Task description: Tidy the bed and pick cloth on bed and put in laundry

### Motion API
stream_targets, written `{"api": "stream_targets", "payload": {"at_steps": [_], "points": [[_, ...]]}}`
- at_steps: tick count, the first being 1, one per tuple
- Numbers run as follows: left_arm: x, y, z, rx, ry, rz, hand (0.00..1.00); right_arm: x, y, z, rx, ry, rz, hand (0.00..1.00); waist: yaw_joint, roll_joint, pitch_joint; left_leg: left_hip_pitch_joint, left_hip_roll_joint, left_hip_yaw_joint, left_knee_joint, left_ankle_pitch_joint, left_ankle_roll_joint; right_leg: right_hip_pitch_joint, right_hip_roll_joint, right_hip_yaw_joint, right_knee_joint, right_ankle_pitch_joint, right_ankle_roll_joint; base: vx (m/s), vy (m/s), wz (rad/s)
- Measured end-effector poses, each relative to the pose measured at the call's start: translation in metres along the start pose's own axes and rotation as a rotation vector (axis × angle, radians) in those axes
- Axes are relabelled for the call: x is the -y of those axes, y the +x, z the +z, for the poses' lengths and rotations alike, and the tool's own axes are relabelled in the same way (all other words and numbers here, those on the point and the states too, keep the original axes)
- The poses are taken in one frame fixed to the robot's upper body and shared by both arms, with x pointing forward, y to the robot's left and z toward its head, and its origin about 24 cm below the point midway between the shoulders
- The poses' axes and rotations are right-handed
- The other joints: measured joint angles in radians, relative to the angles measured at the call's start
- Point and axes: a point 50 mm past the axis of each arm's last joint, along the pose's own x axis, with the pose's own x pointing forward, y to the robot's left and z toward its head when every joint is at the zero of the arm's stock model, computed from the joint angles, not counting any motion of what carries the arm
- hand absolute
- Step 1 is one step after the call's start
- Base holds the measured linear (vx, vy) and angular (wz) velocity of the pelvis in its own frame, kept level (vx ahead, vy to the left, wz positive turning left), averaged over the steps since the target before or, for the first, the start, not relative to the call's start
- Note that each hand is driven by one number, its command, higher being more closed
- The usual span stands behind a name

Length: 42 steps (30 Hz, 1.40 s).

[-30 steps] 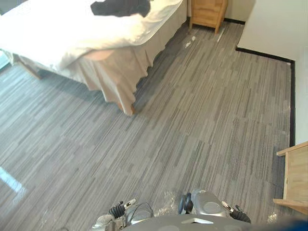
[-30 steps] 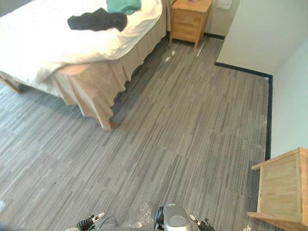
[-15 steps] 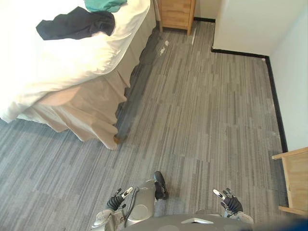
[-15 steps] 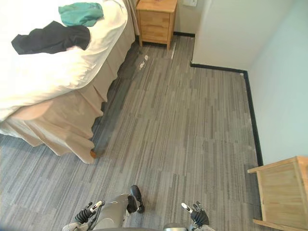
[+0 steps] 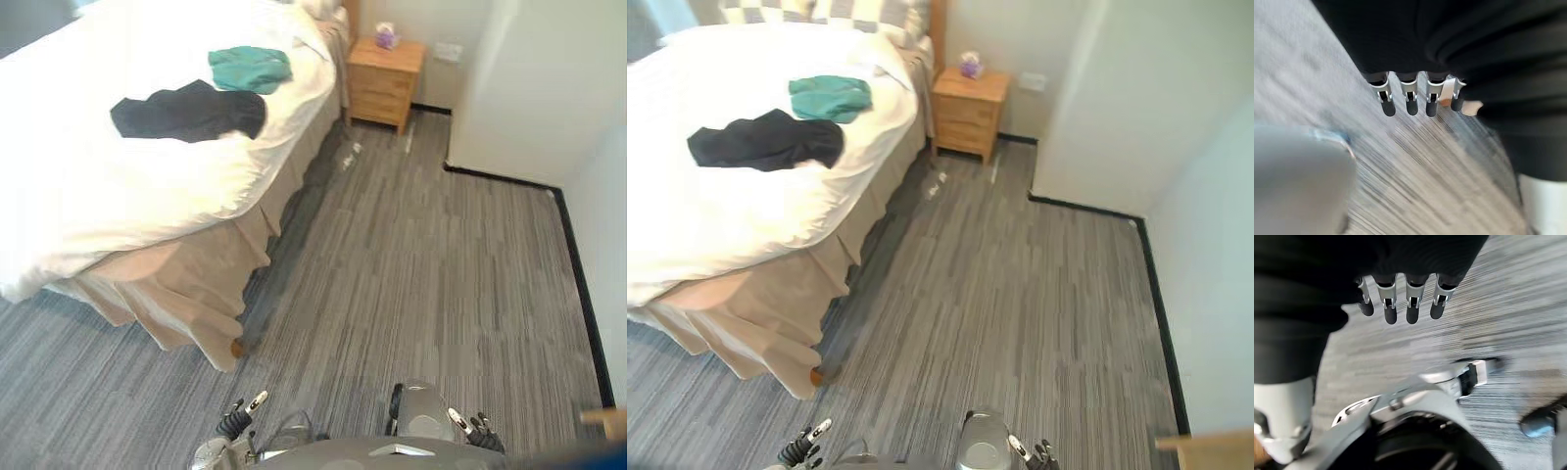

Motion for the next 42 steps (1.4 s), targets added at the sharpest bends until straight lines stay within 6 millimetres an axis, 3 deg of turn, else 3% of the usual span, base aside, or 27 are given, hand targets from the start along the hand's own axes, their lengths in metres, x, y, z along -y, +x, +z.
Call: {"api": "stream_targets", "payload": {"at_steps": [1, 2, 3, 4, 5, 7, 10, 13, 15, 17, 20, 21, 22, 23, 25, 33, 34, 35, 37, 38, 39, 40, 42], "points": [[0.003, 0.001, 0.002, 0.004, -0.021, -0.009, 0.00, -0.001, 0.000, 0.000, 0.000, -0.013, 0.009, 0.00, 0.001, -0.002, -0.002, 0.022, 0.030, -0.056, 0.021, -0.040, -0.043, 0.003, 0.043, 0.068, -0.151, 0.074, -0.008, 0.66, -0.439, 1.14], [0.000, 0.000, -0.001, -0.003, -0.031, 0.001, 0.00, -0.002, -0.001, -0.001, -0.003, -0.019, 0.014, 0.00, 0.002, -0.007, -0.004, 0.031, 0.035, -0.074, 0.028, -0.051, -0.057, 0.015, 0.050, 0.084, -0.191, 0.094, -0.003, 0.59, -0.408, 1.10], [-0.003, -0.001, -0.003, -0.013, -0.043, 0.012, 0.00, -0.002, -0.002, -0.003, -0.009, -0.023, 0.019, 0.00, 0.000, -0.013, -0.005, 0.046, 0.050, -0.100, 0.033, -0.073, -0.081, 0.038, 0.060, 0.113, -0.210, 0.198, -0.006, 0.48, -0.355, 0.96], [0.004, 0.000, -0.004, -0.026, -0.032, 0.000, 0.00, 0.004, -0.001, 0.000, -0.005, -0.036, 0.010, 0.00, 0.003, 0.010, -0.001, 0.068, 0.085, -0.115, 0.040, -0.081, -0.105, 0.050, 0.072, 0.084, -0.134, 0.210, -0.039, 0.56, -0.420, 1.17], [0.010, 0.000, -0.008, -0.038, -0.016, -0.017, 0.00, 0.005, 0.001, 0.005, 0.008, -0.052, 0.017, 0.00, 0.012, 0.022, 0.001, 0.076, 0.111, -0.103, 0.045, -0.052, -0.129, 0.044, 0.065, 0.062, -0.035, 0.130, -0.045, 0.53, -0.400, 1.01], [0.010, 0.000, -0.008, -0.032, -0.006, -0.003, 0.00, 0.001, 0.006, 0.014, 0.022, -0.099, 0.049, 0.00, 0.027, 0.013, 0.002, 0.124, 0.135, -0.099, 0.022, 0.020, -0.140, 0.038, 0.037, 0.026, 0.122, 0.019, -0.047, 0.47, -0.374, 0.73], [0.003, -0.003, -0.011, -0.020, -0.012, 0.022, 0.00, -0.008, 0.013, 0.023, 0.007, -0.160, 0.101, 0.00, 0.036, -0.006, -0.035, 0.099, 0.151, -0.099, 0.063, 0.079, -0.138, 0.056, 0.024, -0.010, 0.158, -0.101, -0.060, 0.38, -0.353, 0.48], [0.000, -0.004, -0.008, 0.020, -0.071, 0.041, 0.00, -0.003, 0.017, 0.029, -0.016, -0.169, 0.089, 0.00, 0.031, 0.023, -0.039, -0.149, 0.245, -0.101, 0.523, 0.145, -0.147, 0.189, 0.079, -0.105, 0.036, -0.128, -0.060, 0.26, -0.303, 0.74], [-0.001, -0.006, -0.002, 0.080, -0.085, 0.049, 0.00, 0.001, 0.016, 0.024, -0.060, -0.173, 0.078, 0.00, 0.065, 0.028, -0.030, -0.286, 0.288, -0.035, 0.793, 0.101, -0.142, 0.328, 0.117, -0.154, -0.072, -0.128, -0.077, 0.20, -0.166, 0.42], [-0.001, -0.006, 0.001, 0.100, -0.083, 0.046, 0.00, 0.000, 0.017, 0.024, -0.079, -0.170, 0.076, 0.00, 0.082, 0.025, -0.030, -0.333, 0.280, 0.065, 0.783, 0.063, -0.124, 0.411, 0.122, -0.175, -0.135, -0.116, -0.063, 0.23, -0.090, 0.14], [0.001, -0.006, 0.001, 0.099, -0.066, 0.035, 0.00, 0.002, 0.018, 0.024, -0.103, -0.168, 0.070, 0.00, 0.082, 0.030, -0.028, -0.352, 0.224, 0.232, 0.506, 0.034, -0.102, 0.476, 0.118, -0.190, -0.204, -0.095, -0.052, 0.29, 0.027, 0.08], [0.002, -0.005, -0.001, 0.085, -0.058, 0.029, 0.00, 0.003, 0.019, 0.024, -0.111, -0.158, 0.063, 0.00, 0.079, 0.036, -0.028, -0.335, 0.189, 0.305, 0.317, 0.094, -0.055, 0.493, 0.117, -0.198, -0.212, -0.101, -0.033, 0.32, 0.101, 0.17], [0.002, -0.005, -0.001, 0.080, -0.054, 0.030, 0.00, 0.000, 0.019, 0.021, -0.127, -0.149, 0.065, 0.00, 0.079, 0.030, -0.029, -0.298, 0.173, 0.335, 0.268, 0.085, -0.033, 0.508, 0.109, -0.202, -0.219, -0.103, -0.015, 0.33, 0.102, 0.28], [-0.001, -0.004, 0.003, 0.080, -0.043, 0.035, 0.00, -0.002, 0.020, 0.021, -0.132, -0.148, 0.071, 0.00, 0.080, 0.007, -0.026, -0.276, 0.142, 0.344, 0.223, 0.103, -0.019, 0.518, 0.093, -0.216, -0.239, -0.086, 0.012, 0.30, 0.082, 0.27], [-0.006, -0.004, 0.007, 0.076, -0.035, 0.042, 0.00, -0.009, 0.021, 0.021, -0.135, -0.163, 0.095, 0.00, 0.085, -0.017, -0.027, -0.263, 0.105, 0.350, 0.175, 0.115, -0.008, 0.551, 0.092, -0.229, -0.313, -0.038, 0.027, 0.33, 0.058, 0.22], [-0.005, -0.002, 0.009, 0.037, 0.028, 0.027, 0.00, -0.018, 0.022, 0.020, -0.133, -0.177, 0.118, 0.00, 0.101, -0.041, -0.034, -0.212, 0.072, 0.362, 0.134, 0.126, -0.011, 0.630, 0.075, -0.300, -0.313, -0.009, 0.045, 0.16, -0.038, 0.31], [-0.006, -0.002, 0.010, 0.035, 0.033, 0.030, 0.00, -0.018, 0.022, 0.019, -0.136, -0.177, 0.112, 0.00, 0.101, -0.046, -0.033, -0.212, 0.062, 0.361, 0.123, 0.128, -0.010, 0.619, 0.072, -0.300, -0.285, -0.009, 0.045, 0.07, -0.028, 0.47], [-0.006, -0.002, 0.006, 0.019, 0.038, 0.031, 0.00, -0.016, 0.023, 0.024, -0.124, -0.182, 0.103, 0.00, 0.099, -0.032, -0.042, -0.206, 0.057, 0.356, 0.094, 0.130, -0.006, 0.581, 0.054, -0.303, -0.179, -0.011, 0.047, 0.05, 0.049, 0.63], [-0.005, -0.001, 0.002, -0.010, 0.062, 0.025, 0.00, -0.010, 0.024, 0.026, -0.114, -0.188, 0.087, 0.00, 0.079, -0.025, -0.046, -0.156, 0.027, 0.332, 0.000, 0.132, -0.002, 0.473, -0.023, -0.285, 0.123, -0.004, 0.040, 0.10, 0.054, 0.87], [-0.007, -0.001, 0.005, -0.009, 0.082, 0.024, 0.00, -0.012, 0.023, 0.025, -0.117, -0.184, 0.087, 0.00, 0.076, -0.052, -0.033, -0.104, -0.001, 0.288, -0.062, 0.130, 0.000, 0.404, -0.074, -0.223, 0.322, 0.037, 0.018, 0.15, -0.047, 1.08], [-0.011, -0.001, 0.010, -0.001, 0.102, 0.031, 0.00, -0.016, 0.023, 0.023, -0.120, -0.165, 0.096, 0.00, 0.068, -0.055, -0.023, -0.080, -0.011, 0.252, -0.075, 0.131, 0.003, 0.347, -0.098, -0.165, 0.443, -0.009, 0.004, 0.15, -0.084, 1.10], [-0.013, 0.000, 0.012, -0.004, 0.108, 0.041, 0.00, -0.017, 0.023, 0.022, -0.120, -0.160, 0.100, 0.00, 0.064, -0.064, -0.021, -0.069, -0.009, 0.224, -0.077, 0.128, 0.001, 0.315, -0.100, -0.148, 0.469, -0.072, 0.002, 0.16, -0.128, 1.11], [-0.013, 0.001, 0.011, -0.017, 0.137, 0.044, 0.00, -0.020, 0.023, 0.025, -0.106, -0.171, 0.123, 0.00, 0.056, -0.059, -0.018, -0.037, 0.029, 0.145, -0.081, 0.129, -0.016, 0.243, -0.056, -0.114, 0.403, -0.159, -0.005, 0.22, -0.163, 1.10]]}}
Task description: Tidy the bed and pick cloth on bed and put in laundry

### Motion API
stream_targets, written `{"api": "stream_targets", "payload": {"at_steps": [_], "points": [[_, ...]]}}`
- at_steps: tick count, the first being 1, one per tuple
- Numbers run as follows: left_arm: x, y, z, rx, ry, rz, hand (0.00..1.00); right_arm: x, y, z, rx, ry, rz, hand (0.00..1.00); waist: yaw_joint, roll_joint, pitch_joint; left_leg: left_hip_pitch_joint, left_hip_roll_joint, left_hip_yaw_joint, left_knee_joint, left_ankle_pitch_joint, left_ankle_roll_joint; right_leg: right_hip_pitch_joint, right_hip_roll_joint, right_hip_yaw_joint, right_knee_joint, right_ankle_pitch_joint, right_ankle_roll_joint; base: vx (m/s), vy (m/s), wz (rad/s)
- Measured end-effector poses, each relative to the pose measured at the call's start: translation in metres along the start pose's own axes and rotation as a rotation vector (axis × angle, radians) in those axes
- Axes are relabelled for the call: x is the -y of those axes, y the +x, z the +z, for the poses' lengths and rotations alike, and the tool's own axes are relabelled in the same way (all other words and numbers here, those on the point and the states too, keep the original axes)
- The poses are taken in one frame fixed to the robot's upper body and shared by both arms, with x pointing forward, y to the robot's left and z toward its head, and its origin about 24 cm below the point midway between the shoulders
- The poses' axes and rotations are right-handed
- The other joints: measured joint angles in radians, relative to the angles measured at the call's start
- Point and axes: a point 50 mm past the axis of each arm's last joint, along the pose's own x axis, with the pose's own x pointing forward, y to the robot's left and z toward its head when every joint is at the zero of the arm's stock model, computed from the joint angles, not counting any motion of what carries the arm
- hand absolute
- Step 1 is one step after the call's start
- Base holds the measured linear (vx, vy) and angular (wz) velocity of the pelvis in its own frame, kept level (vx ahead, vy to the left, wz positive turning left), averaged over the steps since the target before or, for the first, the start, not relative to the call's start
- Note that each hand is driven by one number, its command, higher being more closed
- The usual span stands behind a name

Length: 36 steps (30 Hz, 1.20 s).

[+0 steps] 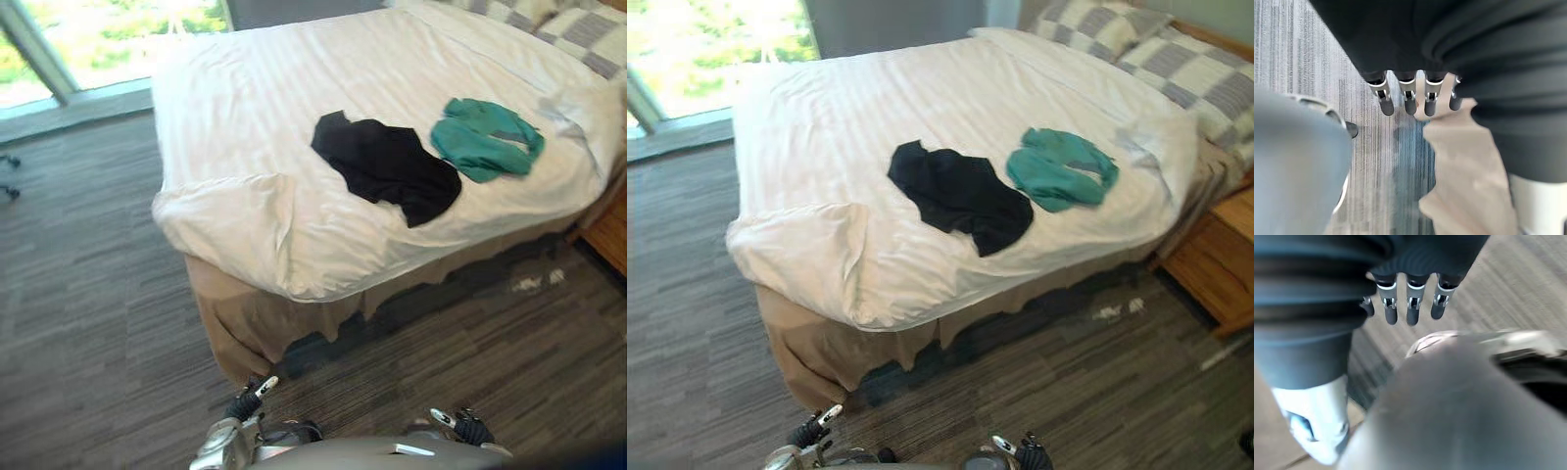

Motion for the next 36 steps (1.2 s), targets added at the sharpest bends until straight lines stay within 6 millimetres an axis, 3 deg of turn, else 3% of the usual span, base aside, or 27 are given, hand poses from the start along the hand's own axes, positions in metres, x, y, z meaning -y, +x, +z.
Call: {"api": "stream_targets", "payload": {"at_steps": [2, 3, 4, 5, 8, 10, 15, 23, 25, 31, 36], "points": [[0.002, 0.001, -0.001, -0.009, 0.007, -0.005, 0.00, 0.000, 0.000, 0.002, 0.014, 0.010, 0.005, 0.00, -0.007, 0.006, 0.002, 0.008, 0.032, -0.060, -0.002, 0.003, -0.028, -0.034, 0.057, 0.061, -0.160, 0.004, 0.011, 0.18, -0.185, 1.10], [0.003, 0.001, 0.001, -0.005, 0.020, -0.012, 0.00, -0.002, 0.000, 0.001, 0.012, 0.025, 0.011, 0.00, -0.006, -0.008, 0.003, 0.008, 0.031, -0.109, -0.005, 0.007, -0.052, -0.048, 0.088, 0.139, -0.344, 0.047, 0.027, 0.25, -0.301, 1.29], [-0.003, 0.001, 0.006, 0.008, 0.030, 0.001, 0.00, -0.009, -0.001, -0.005, -0.004, 0.040, 0.031, 0.00, 0.001, -0.057, 0.003, 0.009, -0.011, -0.150, -0.014, 0.007, -0.075, -0.039, 0.083, 0.231, -0.527, 0.221, 0.011, 0.27, -0.344, 1.25], [-0.003, 0.002, 0.008, 0.014, 0.027, 0.005, 0.00, -0.011, 0.000, -0.004, -0.003, 0.042, 0.040, 0.00, -0.003, -0.053, 0.010, 0.020, -0.001, -0.169, -0.013, 0.003, -0.086, -0.021, 0.084, 0.220, -0.515, 0.207, 0.006, 0.22, -0.295, 0.83], [0.011, 0.001, -0.002, 0.015, -0.049, -0.014, 0.00, 0.005, 0.002, 0.012, 0.048, 0.024, 0.018, 0.00, 0.007, 0.026, 0.009, 0.028, 0.068, -0.115, -0.015, -0.002, -0.119, 0.022, 0.142, 0.198, -0.555, 0.200, -0.011, 0.17, -0.155, 0.26], [0.012, 0.000, -0.007, 0.023, -0.077, -0.011, 0.00, 0.005, 0.003, 0.017, 0.068, 0.017, 0.025, 0.00, 0.001, 0.042, 0.005, 0.041, 0.090, -0.106, -0.016, 0.001, -0.128, 0.044, 0.161, 0.178, -0.566, 0.192, -0.022, 0.14, -0.118, 0.08], [0.007, -0.003, -0.009, 0.054, -0.171, 0.012, 0.00, -0.003, 0.003, 0.014, 0.054, 0.053, 0.040, 0.00, 0.004, 0.030, -0.002, 0.061, 0.106, -0.102, -0.037, 0.009, -0.140, 0.087, 0.175, 0.155, -0.609, 0.191, -0.023, 0.05, -0.035, 0.11], [-0.034, -0.015, -0.021, 0.129, -0.479, 0.268, 0.00, 0.005, -0.001, -0.007, -0.063, 0.124, -0.003, 0.00, 0.023, 0.026, -0.025, 0.063, 0.084, -0.093, -0.048, 0.014, -0.134, 0.146, 0.167, 0.130, -0.720, 0.243, 0.001, 0.00, 0.038, 0.08], [-0.046, -0.017, -0.015, 0.185, -0.579, 0.323, 0.00, 0.011, -0.003, -0.013, -0.088, 0.155, -0.025, 0.00, 0.023, 0.037, -0.031, 0.050, 0.076, -0.107, -0.051, 0.021, -0.129, 0.153, 0.159, 0.114, -0.742, 0.254, 0.006, -0.03, 0.011, 0.29], [-0.095, -0.035, 0.035, 0.504, -0.825, 0.429, 0.00, 0.022, -0.006, -0.018, -0.111, 0.222, -0.049, 0.00, 0.026, 0.066, -0.047, 0.035, 0.061, -0.134, -0.097, 0.065, -0.125, 0.164, 0.145, 0.058, -0.774, 0.271, 0.009, -0.04, -0.003, 0.25], [-0.117, -0.048, 0.071, 0.714, -0.971, 0.436, 0.00, 0.025, -0.005, -0.016, -0.121, 0.245, -0.042, 0.00, 0.032, 0.062, -0.063, 0.036, 0.059, -0.160, -0.122, 0.081, -0.122, 0.186, 0.147, 0.032, -0.805, 0.284, 0.010, -0.03, -0.008, 0.18]]}}
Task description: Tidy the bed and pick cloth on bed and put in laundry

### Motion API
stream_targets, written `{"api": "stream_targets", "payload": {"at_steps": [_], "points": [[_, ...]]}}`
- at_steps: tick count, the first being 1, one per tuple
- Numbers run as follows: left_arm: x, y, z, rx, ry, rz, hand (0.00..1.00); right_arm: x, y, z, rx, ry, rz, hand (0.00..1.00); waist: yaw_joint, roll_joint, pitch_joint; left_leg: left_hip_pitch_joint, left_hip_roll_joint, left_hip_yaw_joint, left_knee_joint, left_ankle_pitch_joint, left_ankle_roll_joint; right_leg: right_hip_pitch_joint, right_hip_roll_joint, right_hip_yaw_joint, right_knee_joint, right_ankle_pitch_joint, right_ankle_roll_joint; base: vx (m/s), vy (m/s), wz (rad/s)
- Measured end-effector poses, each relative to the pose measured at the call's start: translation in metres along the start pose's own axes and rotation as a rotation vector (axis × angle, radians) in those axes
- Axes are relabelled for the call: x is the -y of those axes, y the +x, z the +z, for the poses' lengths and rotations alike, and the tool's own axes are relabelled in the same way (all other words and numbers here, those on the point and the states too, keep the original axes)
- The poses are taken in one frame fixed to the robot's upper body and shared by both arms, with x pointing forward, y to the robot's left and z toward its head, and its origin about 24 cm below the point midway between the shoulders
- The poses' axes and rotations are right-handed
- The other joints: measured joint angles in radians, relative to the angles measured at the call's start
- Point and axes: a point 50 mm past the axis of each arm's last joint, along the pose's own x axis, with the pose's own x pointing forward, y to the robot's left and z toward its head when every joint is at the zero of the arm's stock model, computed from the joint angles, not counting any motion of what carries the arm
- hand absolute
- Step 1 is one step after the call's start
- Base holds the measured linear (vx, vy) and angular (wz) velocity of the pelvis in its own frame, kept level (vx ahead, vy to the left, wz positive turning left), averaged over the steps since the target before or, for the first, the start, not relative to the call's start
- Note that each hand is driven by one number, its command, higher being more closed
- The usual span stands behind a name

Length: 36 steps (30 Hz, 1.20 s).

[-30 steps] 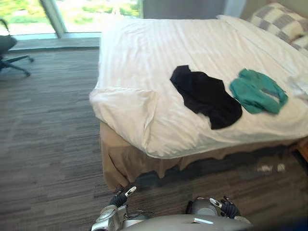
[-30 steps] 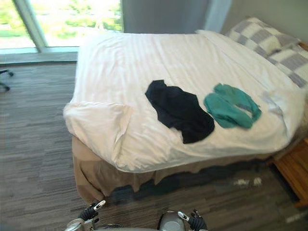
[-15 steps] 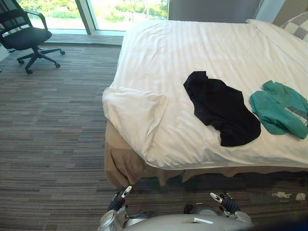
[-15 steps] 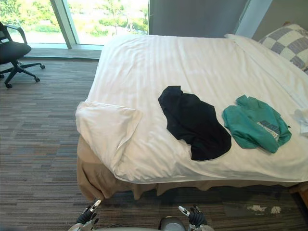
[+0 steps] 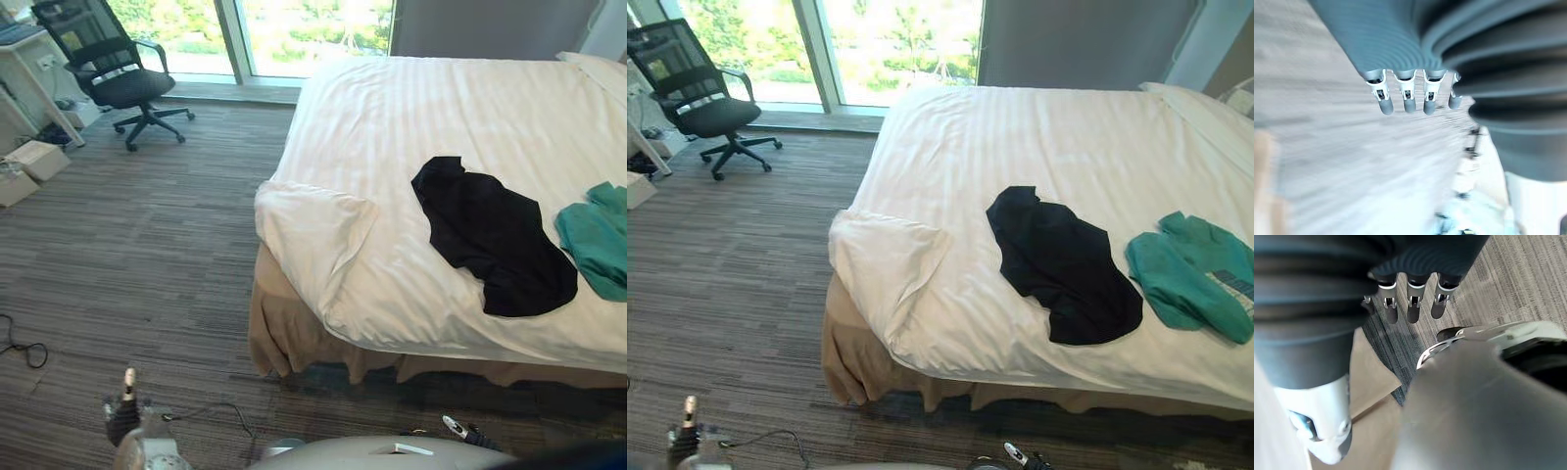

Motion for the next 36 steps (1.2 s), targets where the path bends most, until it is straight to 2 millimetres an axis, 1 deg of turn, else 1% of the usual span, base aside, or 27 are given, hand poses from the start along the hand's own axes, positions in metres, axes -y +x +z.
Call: {"api": "stream_targets", "payload": {"at_steps": [3, 4, 6, 7, 9, 10, 12, 13, 14, 15, 16, 17, 18, 20, 22, 23, 25, 29, 30, 32, 36], "points": [[0.014, 0.005, 0.013, 0.078, -0.031, -0.035, 0.00, 0.000, 0.000, -0.001, -0.011, 0.014, 0.003, 0.00, 0.020, -0.003, -0.013, -0.001, -0.003, 0.000, -0.008, 0.001, 0.001, 0.002, 0.001, 0.001, -0.013, 0.007, 0.003, 0.00, 0.000, 0.00], [0.017, 0.006, 0.017, 0.099, -0.038, -0.044, 0.00, -0.001, 0.000, 0.000, -0.011, 0.015, 0.006, 0.00, 0.020, -0.007, -0.017, -0.001, -0.004, -0.001, -0.011, 0.002, 0.002, 0.002, 0.000, 0.001, -0.014, 0.008, 0.003, 0.01, 0.019, 0.04], [0.028, 0.013, 0.037, 0.175, -0.076, -0.068, 0.00, -0.003, 0.002, 0.003, -0.013, 0.015, 0.012, 0.00, 0.021, -0.017, -0.029, 0.001, -0.007, -0.001, -0.016, 0.003, 0.003, 0.007, 0.001, 0.003, -0.028, 0.016, 0.004, 0.00, 0.000, 0.00], [0.032, 0.015, 0.043, 0.197, -0.077, -0.076, 0.00, -0.003, 0.002, 0.003, -0.013, 0.016, 0.011, 0.00, 0.021, -0.018, -0.030, 0.002, -0.008, 0.000, -0.016, 0.003, 0.003, 0.008, 0.001, 0.005, -0.032, 0.017, 0.005, 0.02, 0.033, -0.04], [0.053, 0.023, 0.065, 0.276, -0.074, -0.124, 0.00, -0.006, 0.003, 0.006, -0.012, 0.028, 0.018, 0.00, 0.021, -0.017, -0.031, 0.003, -0.011, 0.005, -0.017, 0.003, 0.003, 0.009, 0.000, 0.011, -0.040, 0.027, 0.004, 0.01, 0.032, -0.06], [0.060, 0.024, 0.073, 0.303, -0.070, -0.144, 0.00, -0.006, 0.003, 0.005, -0.016, 0.030, 0.019, 0.00, 0.021, -0.016, -0.031, 0.003, -0.011, 0.009, -0.017, 0.003, 0.003, 0.009, 0.001, 0.015, -0.043, 0.029, 0.002, -0.01, 0.028, -0.14], [0.087, 0.025, 0.098, 0.392, -0.029, -0.225, 0.00, -0.008, 0.003, 0.006, -0.019, 0.023, 0.024, 0.00, 0.022, -0.009, -0.034, 0.013, -0.012, 0.032, -0.016, 0.000, 0.004, 0.008, 0.003, 0.034, -0.044, 0.032, 0.001, -0.01, 0.026, -0.21], [0.095, 0.025, 0.105, 0.419, -0.014, -0.254, 0.00, -0.008, 0.003, 0.006, -0.019, 0.021, 0.025, 0.00, 0.021, -0.007, -0.035, 0.015, -0.011, 0.036, -0.016, -0.001, 0.004, 0.009, 0.003, 0.038, -0.044, 0.032, 0.000, -0.02, 0.021, -0.21], [0.110, 0.023, 0.115, 0.464, 0.025, -0.302, 0.00, -0.008, 0.003, 0.006, -0.020, 0.020, 0.024, 0.00, 0.019, -0.002, -0.035, 0.020, -0.011, 0.045, -0.014, -0.005, 0.005, 0.008, 0.004, 0.046, -0.044, 0.033, -0.001, -0.03, 0.020, -0.24], [0.121, 0.021, 0.121, 0.496, 0.058, -0.334, 0.00, -0.007, 0.003, 0.005, -0.022, 0.021, 0.021, 0.00, 0.020, 0.002, -0.038, 0.022, -0.011, 0.055, -0.013, -0.008, 0.005, 0.004, 0.006, 0.059, -0.044, 0.035, -0.002, -0.04, 0.022, -0.26], [0.127, 0.019, 0.123, 0.517, 0.082, -0.351, 0.00, -0.006, 0.003, 0.004, -0.024, 0.021, 0.019, 0.00, 0.019, 0.007, -0.042, 0.022, -0.011, 0.059, -0.012, -0.011, 0.006, 0.002, 0.006, 0.065, -0.045, 0.037, -0.001, -0.03, 0.025, -0.22], [0.135, 0.016, 0.123, 0.538, 0.126, -0.369, 0.00, -0.005, 0.002, 0.003, -0.027, 0.022, 0.016, 0.00, 0.015, 0.010, -0.044, 0.022, -0.012, 0.061, -0.011, -0.014, 0.007, 0.001, 0.006, 0.070, -0.046, 0.039, -0.001, -0.03, 0.024, -0.19], [0.147, 0.012, 0.121, 0.563, 0.204, -0.405, 0.00, -0.004, 0.002, 0.001, -0.031, 0.024, 0.012, 0.00, 0.012, 0.012, -0.045, 0.025, -0.012, 0.072, -0.007, -0.018, 0.009, 0.000, 0.007, 0.080, -0.047, 0.040, -0.003, -0.03, 0.028, -0.20], [0.158, 0.006, 0.117, 0.600, 0.311, -0.442, 0.00, -0.001, 0.000, -0.003, -0.037, 0.039, 0.003, 0.00, 0.010, 0.014, -0.046, 0.031, -0.011, 0.085, -0.001, -0.026, 0.008, 0.000, 0.011, 0.095, -0.047, 0.041, -0.003, -0.03, 0.018, -0.24], [0.175, -0.004, 0.113, 0.658, 0.426, -0.510, 0.00, 0.004, -0.002, -0.009, -0.049, 0.053, -0.015, 0.00, 0.004, 0.016, -0.047, 0.038, -0.008, 0.099, 0.004, -0.034, 0.007, -0.001, 0.016, 0.113, -0.047, 0.041, -0.004, -0.01, 0.010, -0.23], [0.180, -0.007, 0.112, 0.680, 0.464, -0.528, 0.00, 0.005, -0.002, -0.009, -0.049, 0.058, -0.019, 0.00, 0.001, 0.016, -0.047, 0.039, -0.007, 0.107, 0.005, -0.036, 0.007, -0.003, 0.018, 0.119, -0.048, 0.042, -0.005, -0.01, 0.009, -0.20], [0.197, -0.016, 0.106, 0.740, 0.591, -0.594, 0.00, 0.008, -0.003, -0.008, -0.036, 0.065, -0.025, 0.00, -0.011, 0.016, -0.048, 0.039, -0.007, 0.115, 0.004, -0.038, 0.006, -0.009, 0.021, 0.130, -0.048, 0.042, -0.006, -0.01, 0.006, -0.15], [0.220, -0.028, 0.097, 0.807, 0.753, -0.688, 0.00, 0.009, -0.004, -0.006, -0.018, 0.070, -0.029, 0.00, -0.016, 0.020, -0.049, 0.040, -0.004, 0.142, 0.003, -0.040, 0.005, -0.025, 0.027, 0.153, -0.047, 0.047, -0.013, 0.00, 0.009, -0.19], [0.226, -0.031, 0.092, 0.810, 0.794, -0.708, 0.00, 0.012, -0.005, -0.009, -0.021, 0.075, -0.036, 0.00, -0.020, 0.020, -0.050, 0.042, -0.004, 0.148, 0.003, -0.040, 0.005, -0.028, 0.029, 0.162, -0.047, 0.048, -0.014, 0.00, 0.004, -0.16], [0.234, -0.034, 0.084, 0.807, 0.860, -0.739, 0.00, 0.012, -0.005, -0.008, -0.019, 0.077, -0.037, 0.00, -0.020, 0.026, -0.048, 0.047, -0.004, 0.165, 0.003, -0.040, 0.005, -0.032, 0.031, 0.178, -0.047, 0.050, -0.016, 0.00, 0.007, -0.22], [0.244, -0.039, 0.066, 0.785, 0.983, -0.803, 0.00, 0.012, -0.005, -0.009, -0.025, 0.077, -0.043, 0.00, -0.036, 0.035, -0.048, 0.059, -0.004, 0.188, 0.005, -0.040, 0.005, -0.032, 0.034, 0.196, -0.043, 0.051, -0.017, -0.02, -0.001, -0.15]]}}
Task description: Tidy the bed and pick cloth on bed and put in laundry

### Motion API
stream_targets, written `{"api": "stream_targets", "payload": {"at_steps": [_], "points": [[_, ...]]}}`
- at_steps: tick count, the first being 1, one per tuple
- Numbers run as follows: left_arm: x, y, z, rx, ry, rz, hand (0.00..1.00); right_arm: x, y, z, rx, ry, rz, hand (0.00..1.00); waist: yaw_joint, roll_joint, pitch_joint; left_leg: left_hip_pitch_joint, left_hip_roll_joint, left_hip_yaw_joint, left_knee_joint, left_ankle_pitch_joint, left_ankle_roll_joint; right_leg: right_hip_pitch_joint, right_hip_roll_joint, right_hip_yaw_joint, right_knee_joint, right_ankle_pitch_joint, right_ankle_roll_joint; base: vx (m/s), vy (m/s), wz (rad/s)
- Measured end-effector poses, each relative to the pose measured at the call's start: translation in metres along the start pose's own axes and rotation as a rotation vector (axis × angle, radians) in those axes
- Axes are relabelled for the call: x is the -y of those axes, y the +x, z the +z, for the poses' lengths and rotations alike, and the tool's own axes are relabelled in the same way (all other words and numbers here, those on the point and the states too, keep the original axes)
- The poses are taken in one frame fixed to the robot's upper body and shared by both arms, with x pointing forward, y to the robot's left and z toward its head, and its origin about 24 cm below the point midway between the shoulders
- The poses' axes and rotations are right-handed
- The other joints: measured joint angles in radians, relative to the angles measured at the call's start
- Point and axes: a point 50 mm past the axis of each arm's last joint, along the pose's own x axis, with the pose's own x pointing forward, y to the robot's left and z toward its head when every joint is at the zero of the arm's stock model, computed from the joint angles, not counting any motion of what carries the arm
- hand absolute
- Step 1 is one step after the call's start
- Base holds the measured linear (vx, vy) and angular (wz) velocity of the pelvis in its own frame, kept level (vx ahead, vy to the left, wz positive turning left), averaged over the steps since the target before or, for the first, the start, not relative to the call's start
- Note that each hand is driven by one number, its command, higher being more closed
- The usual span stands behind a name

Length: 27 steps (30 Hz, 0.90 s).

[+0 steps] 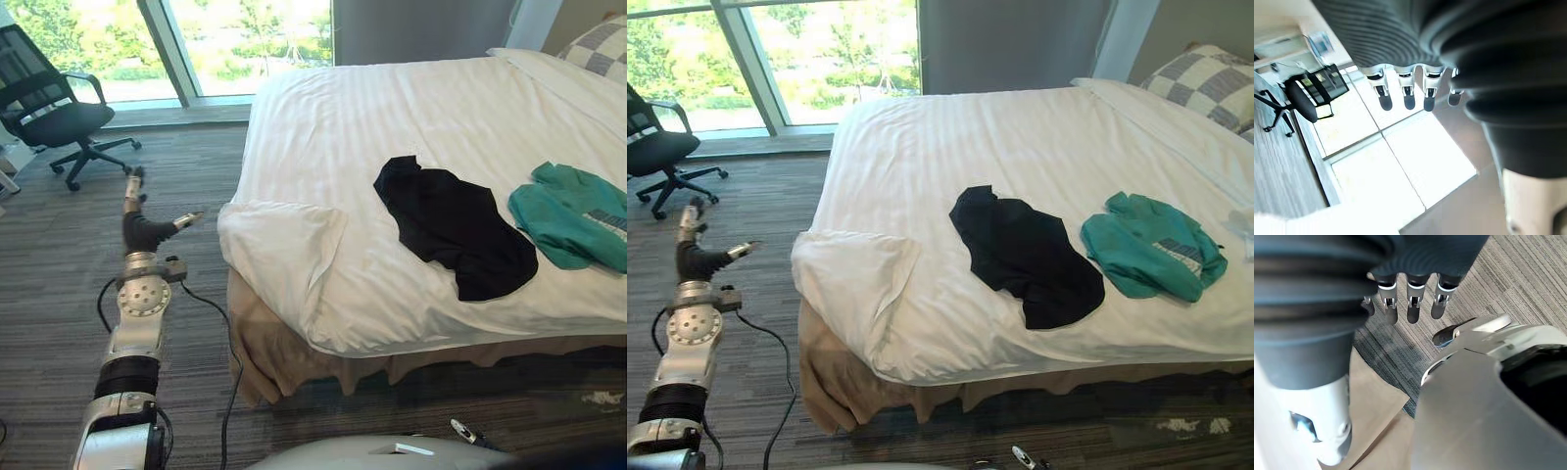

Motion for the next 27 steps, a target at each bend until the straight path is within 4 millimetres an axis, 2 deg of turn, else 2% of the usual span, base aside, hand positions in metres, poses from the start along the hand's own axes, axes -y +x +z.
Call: {"api": "stream_targets", "payload": {"at_steps": [4, 7, 14, 17, 19, 20, 22, 23, 26, 27], "points": [[0.017, 0.003, 0.003, -0.015, 0.030, -0.086, 0.00, 0.002, -0.001, -0.003, -0.016, 0.001, -0.014, 0.00, -0.008, 0.003, 0.001, 0.013, 0.001, 0.013, 0.001, 0.000, 0.000, 0.000, 0.001, 0.013, 0.011, 0.001, 0.000, -0.05, -0.008, -0.11], [0.025, 0.001, -0.003, -0.060, 0.058, -0.137, 0.00, 0.002, -0.001, -0.004, -0.031, 0.001, -0.019, 0.00, -0.026, 0.009, 0.000, 0.016, 0.004, 0.032, 0.019, -0.012, 0.003, -0.001, 0.002, 0.027, 0.021, 0.001, 0.000, -0.08, -0.005, -0.12], [0.044, -0.002, -0.005, -0.054, 0.250, -0.219, 0.00, 0.005, -0.003, -0.003, -0.018, -0.011, -0.036, 0.00, -0.042, 0.026, -0.005, 0.013, 0.009, 0.086, 0.026, -0.017, 0.003, -0.038, 0.003, 0.056, 0.053, 0.000, 0.001, -0.07, -0.007, -0.17], [0.052, 0.007, 0.006, -0.020, 0.304, -0.222, 0.00, 0.003, -0.003, -0.001, -0.007, -0.021, -0.042, 0.00, -0.053, 0.029, -0.002, 0.007, 0.014, 0.127, 0.025, -0.025, 0.007, -0.063, -0.008, 0.067, 0.077, -0.014, 0.007, -0.05, 0.006, -0.11], [0.058, 0.013, 0.016, -0.004, 0.290, -0.197, 0.00, 0.000, -0.002, 0.005, 0.013, -0.025, -0.038, 0.00, -0.056, 0.028, -0.002, -0.021, 0.022, 0.204, 0.032, -0.030, 0.001, -0.111, -0.016, 0.086, 0.101, -0.017, 0.010, -0.01, 0.040, -0.04], [0.062, 0.019, 0.024, 0.019, 0.296, -0.188, 0.00, -0.005, -0.001, 0.012, 0.034, -0.027, -0.032, 0.00, -0.062, 0.035, 0.006, -0.043, 0.024, 0.256, 0.040, -0.027, 0.001, -0.148, -0.029, 0.090, 0.122, -0.019, 0.015, 0.01, 0.016, 0.05], [0.067, 0.027, 0.035, 0.026, 0.297, -0.177, 0.00, -0.013, 0.002, 0.023, 0.061, -0.029, -0.019, 0.00, -0.068, 0.038, 0.022, -0.079, 0.016, 0.278, 0.055, -0.012, 0.002, -0.204, -0.037, 0.111, 0.157, -0.017, 0.019, 0.01, 0.013, -0.04], [0.069, 0.031, 0.040, 0.027, 0.299, -0.172, 0.00, -0.018, 0.004, 0.031, 0.082, -0.031, -0.011, 0.00, -0.068, 0.035, 0.038, -0.106, 0.012, 0.282, 0.070, -0.010, -0.002, -0.232, -0.044, 0.117, 0.170, -0.017, 0.022, 0.02, 0.025, -0.04], [0.072, 0.048, 0.063, 0.057, 0.303, -0.129, 0.00, -0.039, 0.007, 0.051, 0.139, -0.008, 0.033, 0.00, -0.075, 0.004, 0.082, -0.197, 0.011, 0.287, 0.110, -0.014, -0.003, -0.325, -0.052, 0.131, 0.197, -0.016, 0.023, 0.00, 0.001, 0.01], [0.072, 0.055, 0.072, 0.062, 0.298, -0.104, 0.00, -0.049, 0.007, 0.063, 0.180, 0.007, 0.062, 0.00, -0.075, -0.005, 0.104, -0.229, 0.013, 0.291, 0.128, -0.015, -0.004, -0.359, -0.053, 0.138, 0.208, -0.015, 0.022, 0.04, -0.015, 0.00]]}}
